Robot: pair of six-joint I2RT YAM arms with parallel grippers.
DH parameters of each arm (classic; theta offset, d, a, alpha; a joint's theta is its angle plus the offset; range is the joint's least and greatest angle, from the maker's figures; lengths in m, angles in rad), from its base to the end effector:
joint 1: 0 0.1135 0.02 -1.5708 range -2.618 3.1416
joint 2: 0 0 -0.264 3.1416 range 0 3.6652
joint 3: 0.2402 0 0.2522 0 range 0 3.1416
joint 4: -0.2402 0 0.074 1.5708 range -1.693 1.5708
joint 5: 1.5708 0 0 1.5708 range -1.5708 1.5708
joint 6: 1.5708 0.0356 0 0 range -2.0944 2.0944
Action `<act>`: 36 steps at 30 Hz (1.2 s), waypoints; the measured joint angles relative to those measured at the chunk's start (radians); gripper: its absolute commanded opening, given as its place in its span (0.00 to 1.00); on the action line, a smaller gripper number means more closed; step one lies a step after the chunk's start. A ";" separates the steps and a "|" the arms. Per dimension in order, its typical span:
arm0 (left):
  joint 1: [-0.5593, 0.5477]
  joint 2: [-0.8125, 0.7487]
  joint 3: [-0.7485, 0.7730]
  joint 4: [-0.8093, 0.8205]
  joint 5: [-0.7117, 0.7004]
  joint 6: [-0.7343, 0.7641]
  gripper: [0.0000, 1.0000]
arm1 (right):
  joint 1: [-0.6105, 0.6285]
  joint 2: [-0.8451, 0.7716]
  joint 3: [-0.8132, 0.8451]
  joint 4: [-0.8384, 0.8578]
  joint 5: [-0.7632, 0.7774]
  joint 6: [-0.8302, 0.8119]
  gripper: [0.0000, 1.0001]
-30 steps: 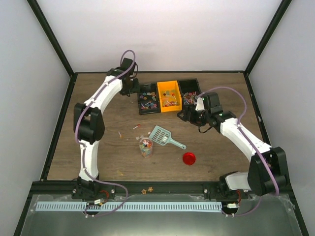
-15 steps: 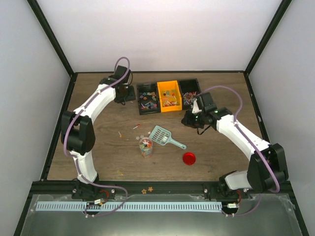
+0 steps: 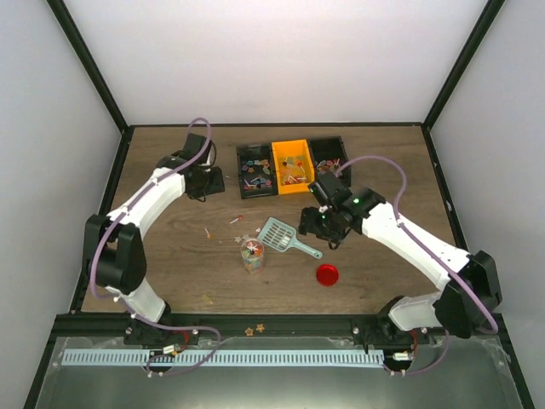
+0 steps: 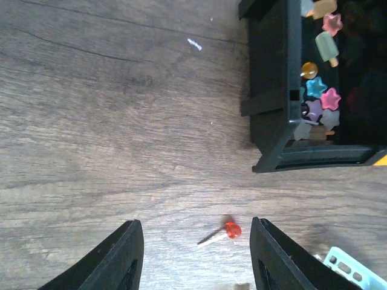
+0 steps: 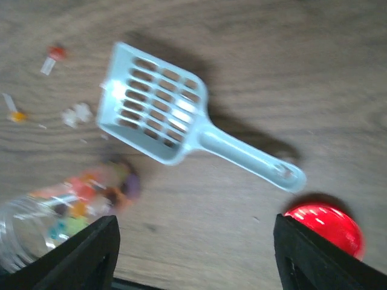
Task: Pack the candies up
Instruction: Pick up the bottle lid at the center of the board.
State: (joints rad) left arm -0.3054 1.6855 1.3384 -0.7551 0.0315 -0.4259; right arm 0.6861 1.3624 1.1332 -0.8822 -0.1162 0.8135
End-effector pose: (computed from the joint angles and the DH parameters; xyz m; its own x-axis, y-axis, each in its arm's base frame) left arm 0.3339 -0.1064 0.2511 -0.9047 -0.1478 -0.3997 -0.0655 0.9750 -0.2122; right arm 0.2032 0.1717 0.2765 -0.9626 0.1447 -0.2291 0.0444 0.9182 0.3936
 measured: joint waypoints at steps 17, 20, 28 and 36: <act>0.001 -0.082 -0.052 0.081 0.013 -0.117 0.51 | -0.023 -0.165 -0.363 -0.151 0.065 0.094 0.46; 0.001 -0.082 -0.032 0.085 0.023 -0.118 0.51 | -0.052 -0.179 -0.412 -0.124 0.052 0.091 0.44; 0.001 -0.072 -0.031 0.088 0.053 -0.133 0.51 | -0.147 -0.159 -0.486 0.013 -0.002 0.034 0.41; 0.001 -0.072 -0.031 0.087 0.053 -0.136 0.51 | -0.154 -0.060 -0.486 0.092 -0.019 -0.025 0.29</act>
State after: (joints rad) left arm -0.3042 1.6138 1.3079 -0.6682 0.0849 -0.5617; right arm 0.5316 1.3022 0.6468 -0.7906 -0.1352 0.7887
